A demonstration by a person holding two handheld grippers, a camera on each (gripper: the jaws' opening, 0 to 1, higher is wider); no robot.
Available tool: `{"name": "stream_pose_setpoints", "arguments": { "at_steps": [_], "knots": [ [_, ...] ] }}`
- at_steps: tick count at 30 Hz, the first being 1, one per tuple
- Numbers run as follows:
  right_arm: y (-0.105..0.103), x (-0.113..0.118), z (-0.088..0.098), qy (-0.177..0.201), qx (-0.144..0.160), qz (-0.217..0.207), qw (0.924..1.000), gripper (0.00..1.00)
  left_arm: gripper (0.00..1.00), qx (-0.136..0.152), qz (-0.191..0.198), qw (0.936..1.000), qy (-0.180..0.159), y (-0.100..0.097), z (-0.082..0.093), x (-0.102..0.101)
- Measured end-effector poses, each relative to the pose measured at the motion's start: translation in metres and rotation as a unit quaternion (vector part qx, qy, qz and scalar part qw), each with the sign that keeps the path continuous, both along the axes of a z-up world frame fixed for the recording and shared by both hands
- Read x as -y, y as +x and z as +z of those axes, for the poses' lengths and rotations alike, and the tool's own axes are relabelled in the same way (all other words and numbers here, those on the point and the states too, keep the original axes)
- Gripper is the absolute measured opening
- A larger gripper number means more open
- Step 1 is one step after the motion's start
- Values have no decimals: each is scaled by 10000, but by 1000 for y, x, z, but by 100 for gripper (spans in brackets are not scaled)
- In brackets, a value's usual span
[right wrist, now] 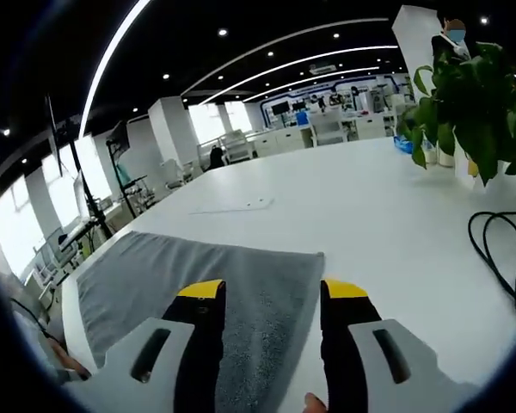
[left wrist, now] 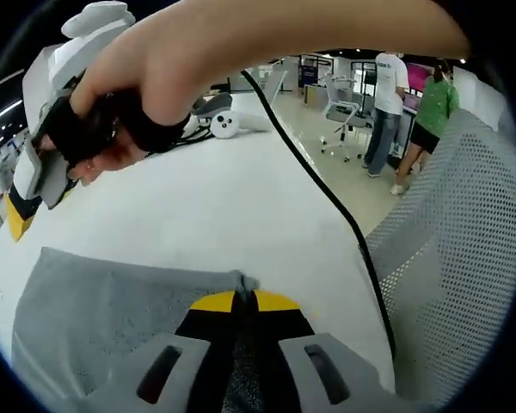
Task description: Fold the towel on the table until its edges align and the towel forms a compact rectangular stack.
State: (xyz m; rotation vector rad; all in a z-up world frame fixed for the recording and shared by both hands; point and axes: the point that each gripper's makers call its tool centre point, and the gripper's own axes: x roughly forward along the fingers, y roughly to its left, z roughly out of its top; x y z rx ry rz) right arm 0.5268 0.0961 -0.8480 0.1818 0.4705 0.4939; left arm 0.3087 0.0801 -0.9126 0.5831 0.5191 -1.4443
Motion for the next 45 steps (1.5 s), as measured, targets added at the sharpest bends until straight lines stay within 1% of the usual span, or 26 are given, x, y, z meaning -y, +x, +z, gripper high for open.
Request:
{"name": "stream_pose_setpoints", "arguments": {
  "at_steps": [3, 7, 12, 15, 20, 25, 27, 28, 29, 30, 32, 33, 35, 37, 38, 40, 41, 43, 45],
  "knots": [
    [5, 1, -5, -12, -44, -28, 10000, 43, 5, -48, 58, 10000, -21, 0, 0, 0],
    [17, 3, -14, 47, -127, -129, 9998, 42, 5, -96, 152, 9998, -56, 0, 0, -1],
    [31, 1, -30, -25, -269, -150, 9995, 38, 5, -156, 207, 9996, -118, 1, 0, -1],
    [42, -1, -39, -49, -341, -142, 9993, 37, 5, -189, 230, 9994, -150, 1, -1, -1],
    [57, -2, -47, -194, -338, -186, 9991, 36, 5, -235, 272, 9992, -199, 1, -1, -2],
    [72, 5, -54, -430, -277, -311, 9982, 29, 5, -287, 306, 9988, -264, 2, -1, -2],
    [77, 7, -57, -358, -312, -442, 9979, 27, 5, -317, 303, 9987, -272, 2, -1, -2],
    [77, 5, -59, -310, -354, -438, 9979, 27, 5, -323, 299, 9987, -275, 2, 0, -2],
    [77, 2, -60, -359, -347, -393, 9980, 25, 5, -325, 292, 9986, -281, 2, 0, -2],
    [77, 2, -63, -521, -345, -362, 9974, 23, 5, -325, 286, 9986, -292, 2, 0, -2],
    [78, 1, -67, -691, -308, -337, 9966, 19, 5, -342, 280, 9985, -324, 2, 0, -2],
    [78, 1, -65, -703, -233, -336, 9967, 17, 5, -353, 282, 9984, -337, 2, 0, -1],
    [75, -1, -64, -758, -223, -327, 9963, 12, 5, -411, 313, 9980, -370, 3, 0, -1],
    [74, 5, -66, -1127, -135, -220, 9933, 5, 5, -452, 318, 9978, -360, 3, 0, -1],
    [72, 0, -64, -1065, -114, -168, 9941, 4, 5, -443, 299, 9980, -326, 3, 0, -1],
    [72, 0, -64, -1033, -132, -134, 9945, 1, 5, -408, 258, 9984, -283, 2, 0, 0],
    [73, 1, -63, -1089, -115, -112, 9939, 0, 5, -416, 261, 9984, -296, 2, 0, -1],
    [72, 0, -64, -1055, -151, -83, 9943, 0, 5, -500, 307, 9977, -349, 3, 0, -1],
    [69, -1, -63, -1018, -176, -48, 9946, 0, 5, -526, 309, 9976, -335, 3, 0, 0]
  ]
}}
